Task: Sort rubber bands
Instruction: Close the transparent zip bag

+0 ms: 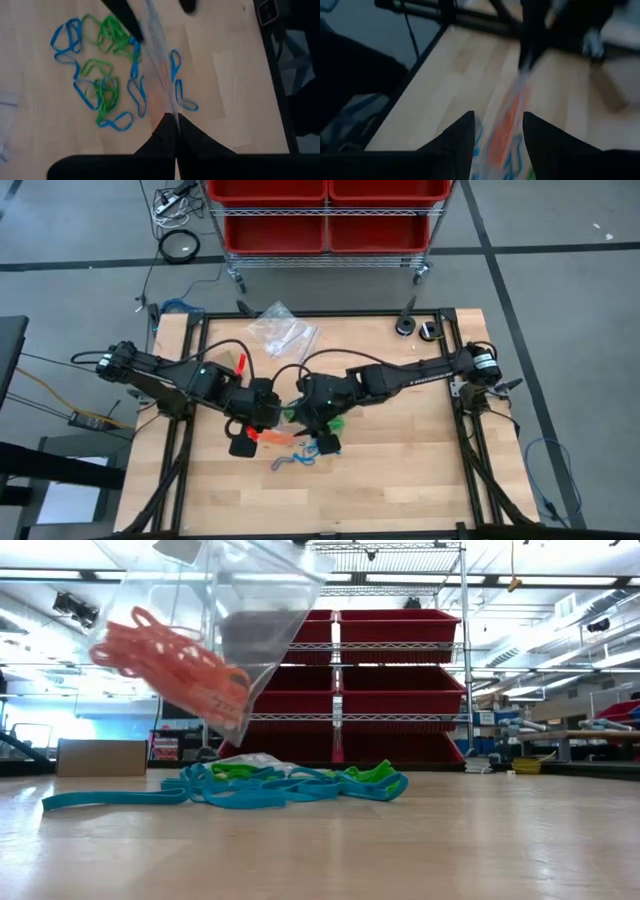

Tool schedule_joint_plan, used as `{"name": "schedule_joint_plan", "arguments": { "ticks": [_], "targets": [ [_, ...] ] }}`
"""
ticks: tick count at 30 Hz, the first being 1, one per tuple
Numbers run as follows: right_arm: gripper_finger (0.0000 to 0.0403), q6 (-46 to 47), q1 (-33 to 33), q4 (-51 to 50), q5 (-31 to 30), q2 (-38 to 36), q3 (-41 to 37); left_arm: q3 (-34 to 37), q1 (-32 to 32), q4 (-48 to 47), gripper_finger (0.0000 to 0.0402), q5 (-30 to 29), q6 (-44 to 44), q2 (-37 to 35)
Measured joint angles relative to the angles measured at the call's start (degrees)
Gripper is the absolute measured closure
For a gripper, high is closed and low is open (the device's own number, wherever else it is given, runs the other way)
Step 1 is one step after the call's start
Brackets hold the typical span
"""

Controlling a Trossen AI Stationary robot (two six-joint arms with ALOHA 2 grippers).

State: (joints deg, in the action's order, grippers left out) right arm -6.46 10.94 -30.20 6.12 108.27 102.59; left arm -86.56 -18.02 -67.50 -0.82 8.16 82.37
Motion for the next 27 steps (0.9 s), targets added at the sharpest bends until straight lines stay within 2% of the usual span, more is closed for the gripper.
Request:
{"name": "schedule_joint_plan", "arguments": {
  "ticks": [5,17,27],
  "targets": [
    [0.0249,-0.63,0.69,2.37,-2.17,0.26,0.0,0.0,0.02,1.61,0.04,0.0,0.02,0.02],
    [0.0252,3.63,0.2,-12.83,-5.3,-0.27,-0.02,0.0,0.02,-1.22,0.04,-2.88,-0.07,0.02],
    [0.0278,4.63,-0.2,-15.59,-6.6,-0.26,-1.85,0.0,-0.07,-0.69,0.04,-5.4,0.9,-1.82]
  ]
}}
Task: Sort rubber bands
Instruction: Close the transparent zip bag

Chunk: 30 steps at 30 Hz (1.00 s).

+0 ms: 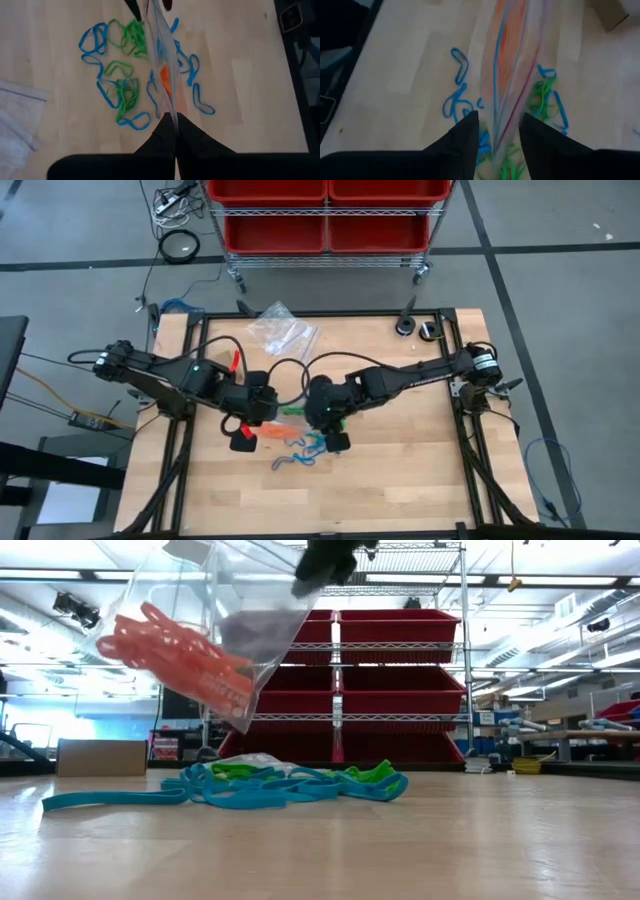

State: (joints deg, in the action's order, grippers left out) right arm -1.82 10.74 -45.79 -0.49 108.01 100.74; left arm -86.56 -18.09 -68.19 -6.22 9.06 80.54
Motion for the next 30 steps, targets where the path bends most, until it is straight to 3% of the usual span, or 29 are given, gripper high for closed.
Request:
{"name": "schedule_joint_plan", "arguments": {
  "ticks": [12,23,30],
  "targets": [
    [0.0322,0.21,-0.84,3.49,1.78,0.02,-1.72,0.0,-0.02,-0.96,0.04,0.42,0.22,-0.43],
    [0.0333,0.2,-0.85,2.52,2.14,0.02,-1.72,0.0,-0.06,-2.02,0.04,0.5,0.58,-0.43],
    [0.0396,-1.88,-0.87,2.41,1.72,0.02,-1.72,0.0,-0.09,-2.03,0.04,0.5,0.53,-0.43]
  ]
}}
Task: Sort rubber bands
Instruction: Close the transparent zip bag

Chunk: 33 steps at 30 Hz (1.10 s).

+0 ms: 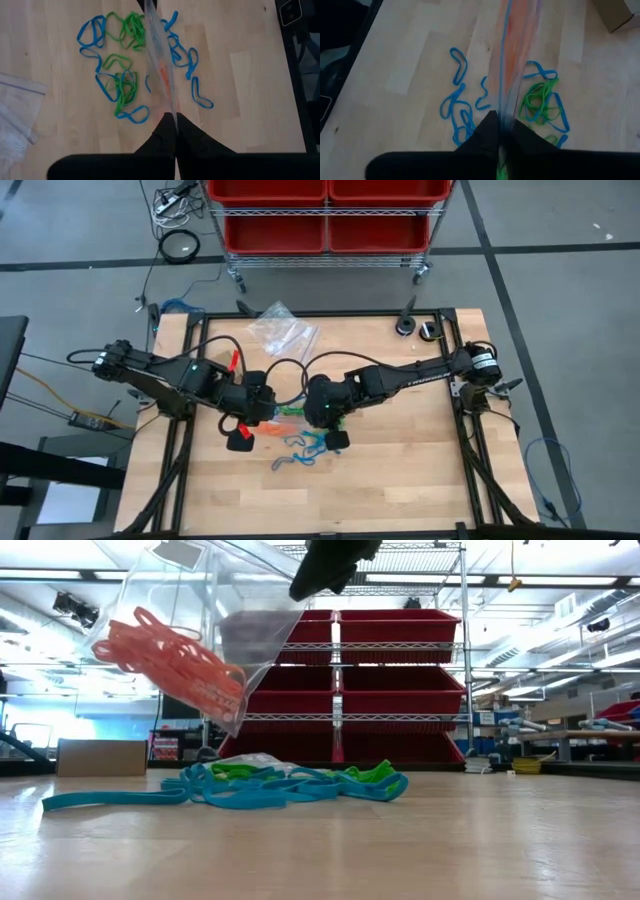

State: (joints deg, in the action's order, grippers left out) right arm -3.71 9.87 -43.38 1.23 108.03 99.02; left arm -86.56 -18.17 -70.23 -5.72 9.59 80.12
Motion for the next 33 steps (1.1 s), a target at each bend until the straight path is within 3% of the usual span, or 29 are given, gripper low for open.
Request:
{"name": "schedule_joint_plan", "arguments": {
  "ticks": [7,13,18,25,33],
  "targets": [
    [0.0402,0.3,-0.51,-0.37,1.0,0.0,0.04,0.0,0.02,-1.36,0.0398,0.8,0.6,0.02],
    [0.0402,0.68,-0.66,-0.7,2.86,0.02,0.04,0.0,0.0,-1.92,0.0364,1.79,1.17,0.01],
    [0.0393,0.62,-1.01,1.14,6.39,0.02,0.04,0.0,-0.27,-1.86,0.0394,1.26,0.04,0.0],
    [0.0385,0.66,-1.42,1.05,6.99,0.02,0.04,0.0,-0.39,-1.06,0.0398,0.33,-0.31,0.0],
    [0.0401,0.49,-1.4,0.18,6.53,0.02,0.04,1.73,-0.39,5.35,0.0362,0.24,-3.17,0.14]
  ]
}}
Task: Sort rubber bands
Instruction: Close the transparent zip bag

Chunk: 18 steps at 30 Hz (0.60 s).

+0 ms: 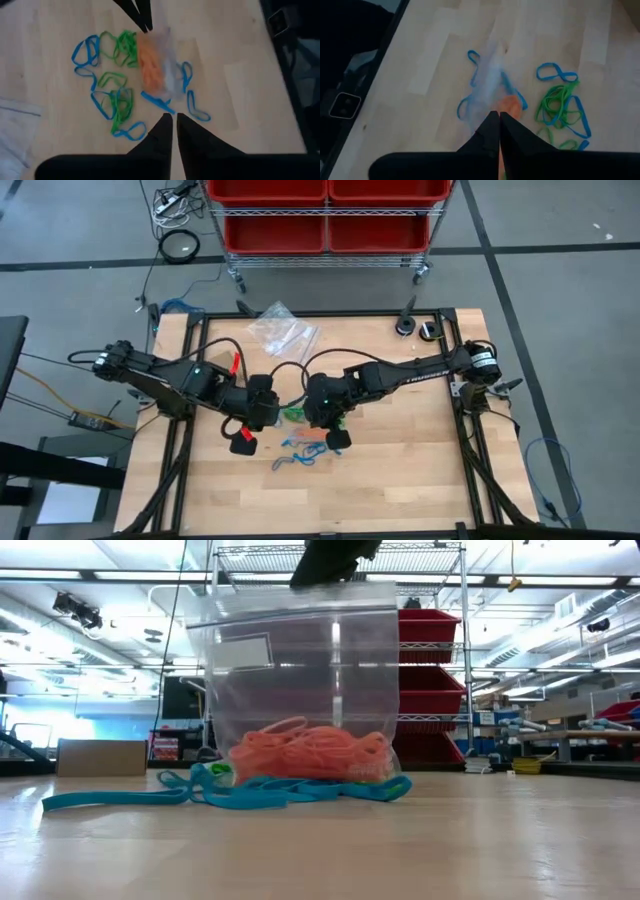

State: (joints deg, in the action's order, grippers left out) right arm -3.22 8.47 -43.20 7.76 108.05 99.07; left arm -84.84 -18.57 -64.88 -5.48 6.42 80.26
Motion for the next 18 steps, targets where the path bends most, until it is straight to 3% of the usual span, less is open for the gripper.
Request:
{"name": "schedule_joint_plan", "arguments": {
  "ticks": [8,12,18],
  "targets": [
    [0.0394,-0.13,-0.13,-4.32,-1.4,0.0,-0.02,8.74,-1.71,8.21,0.0298,3.65,-1.91,-0.07],
    [0.0393,-1.56,1.57,-9.98,-1.69,-0.02,-1.7,21.85,-5.74,15.42,0.0261,0.77,-0.23,-0.05],
    [0.0398,-1.36,7.15,-12.13,-4.23,-1.2,-11.44,43.8,-10.93,38.63,0.0244,-6.84,8.56,0.04]
  ]
}}
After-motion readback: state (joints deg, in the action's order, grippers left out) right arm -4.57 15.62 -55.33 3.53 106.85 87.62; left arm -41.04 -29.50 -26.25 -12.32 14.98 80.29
